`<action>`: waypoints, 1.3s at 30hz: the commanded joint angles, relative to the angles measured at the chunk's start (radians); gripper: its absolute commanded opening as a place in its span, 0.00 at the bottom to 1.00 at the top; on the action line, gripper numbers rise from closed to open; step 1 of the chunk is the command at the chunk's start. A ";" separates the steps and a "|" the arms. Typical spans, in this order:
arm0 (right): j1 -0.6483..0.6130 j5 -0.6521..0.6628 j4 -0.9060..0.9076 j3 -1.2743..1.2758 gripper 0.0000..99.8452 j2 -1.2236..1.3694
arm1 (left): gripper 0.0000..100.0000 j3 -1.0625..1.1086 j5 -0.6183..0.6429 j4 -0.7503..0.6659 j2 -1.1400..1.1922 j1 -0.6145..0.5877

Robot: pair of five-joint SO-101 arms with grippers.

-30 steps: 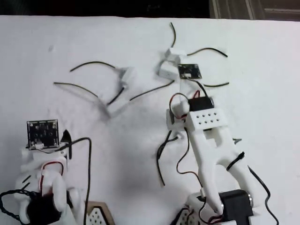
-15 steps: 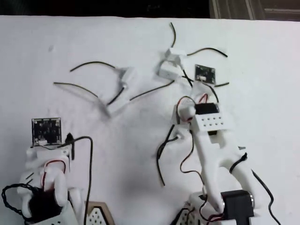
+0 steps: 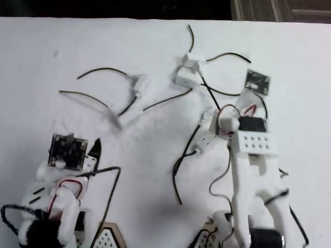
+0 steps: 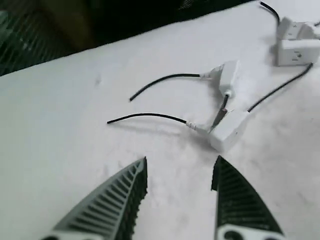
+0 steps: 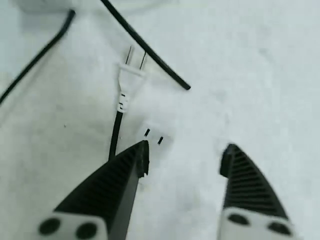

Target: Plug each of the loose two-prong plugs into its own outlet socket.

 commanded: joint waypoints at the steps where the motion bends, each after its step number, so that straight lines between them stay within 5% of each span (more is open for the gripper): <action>1: 0.054 -0.014 0.007 -0.005 0.02 -0.186 | 0.22 -0.203 0.009 0.028 0.228 0.124; 8: 0.200 -0.008 0.108 -0.002 0.02 -0.420 | 0.21 -0.385 0.002 0.035 0.558 0.349; 23: 0.367 -0.012 0.127 0.063 0.02 -0.463 | 0.09 -0.382 0.009 -0.493 1.093 0.682; 30: 0.361 -0.009 0.127 0.064 0.02 -0.458 | 0.30 -0.396 0.129 -0.646 1.394 0.736; 39: 0.360 -0.008 0.131 0.064 0.02 -0.456 | 0.29 -0.626 0.132 -0.651 1.675 0.771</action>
